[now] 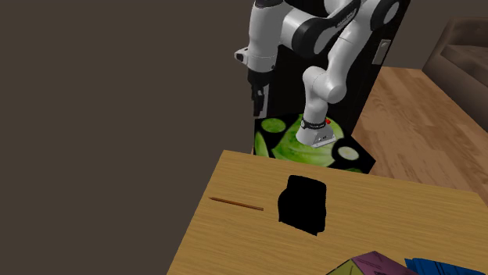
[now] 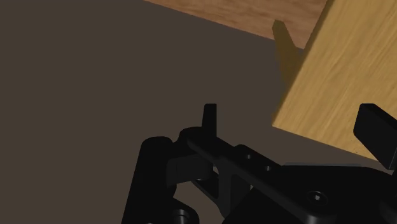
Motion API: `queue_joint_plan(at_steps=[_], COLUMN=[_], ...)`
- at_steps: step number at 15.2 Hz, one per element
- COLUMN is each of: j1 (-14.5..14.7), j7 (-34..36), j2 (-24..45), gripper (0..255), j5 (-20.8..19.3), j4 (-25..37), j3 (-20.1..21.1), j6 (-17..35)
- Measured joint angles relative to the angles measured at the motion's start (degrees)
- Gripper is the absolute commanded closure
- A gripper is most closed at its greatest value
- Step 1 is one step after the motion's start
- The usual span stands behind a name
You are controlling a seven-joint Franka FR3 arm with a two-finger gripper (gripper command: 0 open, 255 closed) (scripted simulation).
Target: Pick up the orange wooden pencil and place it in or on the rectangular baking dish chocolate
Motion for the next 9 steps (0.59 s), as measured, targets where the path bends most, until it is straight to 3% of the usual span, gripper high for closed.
queue_joint_plan(at_steps=[9], j1=[0.3], j7=[19.8], j2=[19.0], gripper=[0], j5=[-4.2], j4=[12.6], j3=[10.7], j6=[0.9])
